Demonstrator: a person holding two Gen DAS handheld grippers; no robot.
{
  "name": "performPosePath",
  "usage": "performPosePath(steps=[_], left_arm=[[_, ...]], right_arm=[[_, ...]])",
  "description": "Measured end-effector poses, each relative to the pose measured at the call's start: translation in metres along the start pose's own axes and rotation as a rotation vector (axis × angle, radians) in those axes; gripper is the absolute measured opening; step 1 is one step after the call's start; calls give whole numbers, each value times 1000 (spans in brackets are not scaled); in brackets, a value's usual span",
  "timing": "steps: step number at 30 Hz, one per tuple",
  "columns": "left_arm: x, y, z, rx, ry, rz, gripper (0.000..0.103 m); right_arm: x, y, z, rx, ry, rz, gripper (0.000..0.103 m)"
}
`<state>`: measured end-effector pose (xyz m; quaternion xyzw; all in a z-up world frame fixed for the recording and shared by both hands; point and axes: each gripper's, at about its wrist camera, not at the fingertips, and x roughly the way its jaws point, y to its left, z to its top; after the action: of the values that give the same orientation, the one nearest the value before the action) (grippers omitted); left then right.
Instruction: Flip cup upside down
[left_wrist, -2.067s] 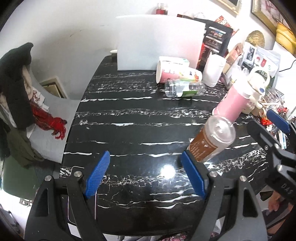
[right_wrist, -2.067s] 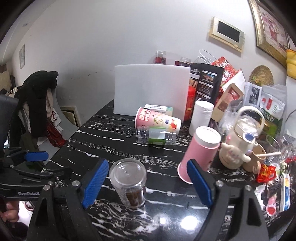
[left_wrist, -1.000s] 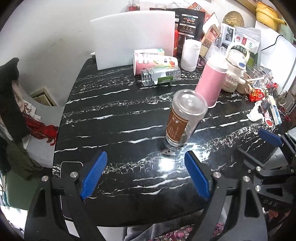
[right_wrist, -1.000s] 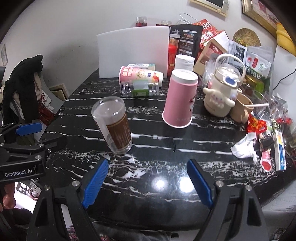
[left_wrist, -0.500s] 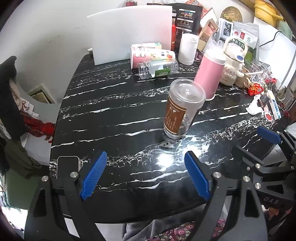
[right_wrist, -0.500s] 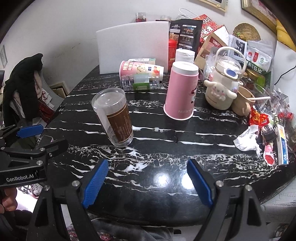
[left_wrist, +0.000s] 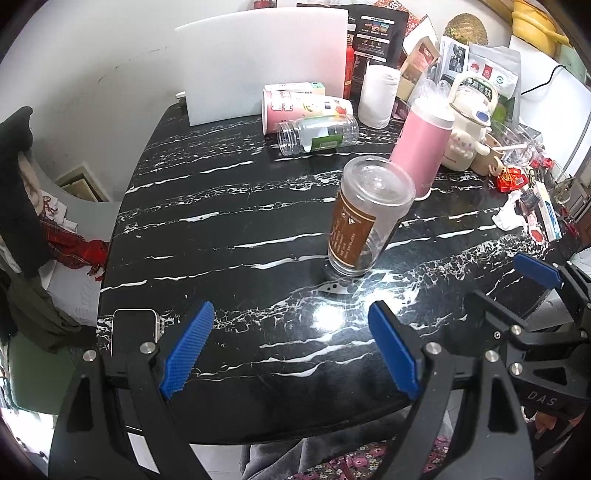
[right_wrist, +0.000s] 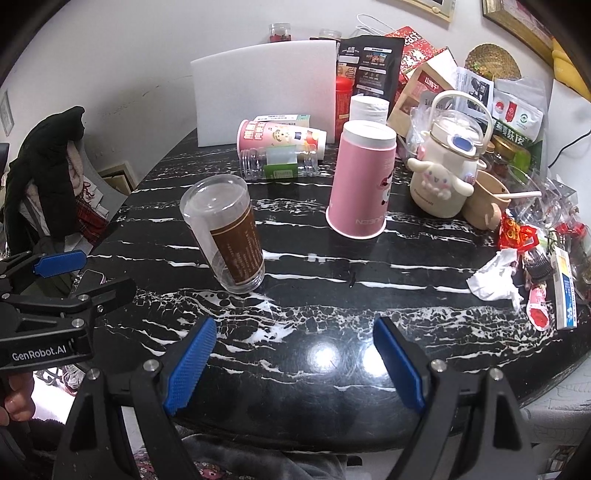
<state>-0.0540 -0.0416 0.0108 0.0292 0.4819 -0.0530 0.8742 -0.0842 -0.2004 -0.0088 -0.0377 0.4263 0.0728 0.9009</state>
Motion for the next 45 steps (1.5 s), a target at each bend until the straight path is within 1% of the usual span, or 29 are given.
performPosePath(steps=[45], left_arm=[[1, 5, 0, -19, 4, -10, 85]], right_arm=[[8, 7, 3, -22, 32, 7, 87]])
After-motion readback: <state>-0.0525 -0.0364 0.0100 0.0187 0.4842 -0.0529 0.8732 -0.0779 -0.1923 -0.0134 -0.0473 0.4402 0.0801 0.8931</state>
